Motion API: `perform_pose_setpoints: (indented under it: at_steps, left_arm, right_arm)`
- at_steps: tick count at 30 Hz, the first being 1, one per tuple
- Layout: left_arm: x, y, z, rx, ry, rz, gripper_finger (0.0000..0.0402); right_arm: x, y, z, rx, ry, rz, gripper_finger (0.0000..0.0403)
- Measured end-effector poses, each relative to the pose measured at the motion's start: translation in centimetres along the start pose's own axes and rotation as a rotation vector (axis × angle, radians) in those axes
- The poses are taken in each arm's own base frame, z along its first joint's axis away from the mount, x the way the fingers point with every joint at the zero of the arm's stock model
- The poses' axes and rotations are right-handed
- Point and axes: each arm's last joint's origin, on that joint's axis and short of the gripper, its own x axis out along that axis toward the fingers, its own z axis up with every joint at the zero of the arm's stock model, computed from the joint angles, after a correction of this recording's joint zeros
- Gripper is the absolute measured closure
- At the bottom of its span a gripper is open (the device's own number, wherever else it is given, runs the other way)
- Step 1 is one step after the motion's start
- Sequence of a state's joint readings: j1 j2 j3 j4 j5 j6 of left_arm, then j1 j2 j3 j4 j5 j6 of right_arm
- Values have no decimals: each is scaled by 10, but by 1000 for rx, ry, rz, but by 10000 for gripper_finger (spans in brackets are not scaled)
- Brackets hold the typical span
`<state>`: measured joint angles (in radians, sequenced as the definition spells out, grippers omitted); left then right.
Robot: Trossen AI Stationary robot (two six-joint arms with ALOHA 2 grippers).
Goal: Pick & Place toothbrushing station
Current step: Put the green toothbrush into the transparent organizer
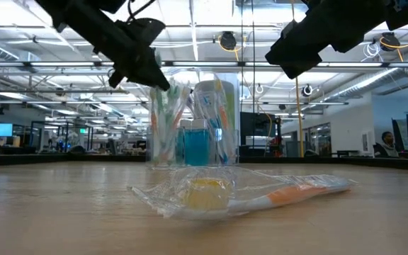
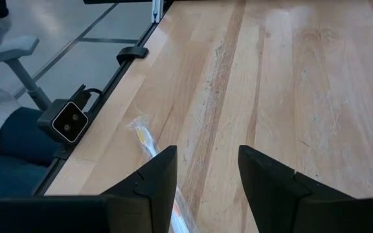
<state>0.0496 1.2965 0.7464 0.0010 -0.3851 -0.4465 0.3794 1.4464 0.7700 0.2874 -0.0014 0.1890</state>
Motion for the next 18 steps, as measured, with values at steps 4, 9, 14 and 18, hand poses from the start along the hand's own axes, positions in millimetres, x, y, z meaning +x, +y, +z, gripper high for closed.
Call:
perform_pose_setpoints:
  at_steps: [4,9,14,18]
  left_arm:
    - [3,-1,14,-4,-10,-48,385]
    - [19,1,5,-16,49,-19,395]
    - [39,-1,-9,1,97,-22,370]
    - [45,-2,-12,2,99,-24,344]
  right_arm:
    - [0,0,0,0,0,0,247]
    - [0,0,0,-1,-1,0,247]
    - [0,0,3,-29,-27,-1,247]
    - [0,0,5,-41,-55,-3,248]
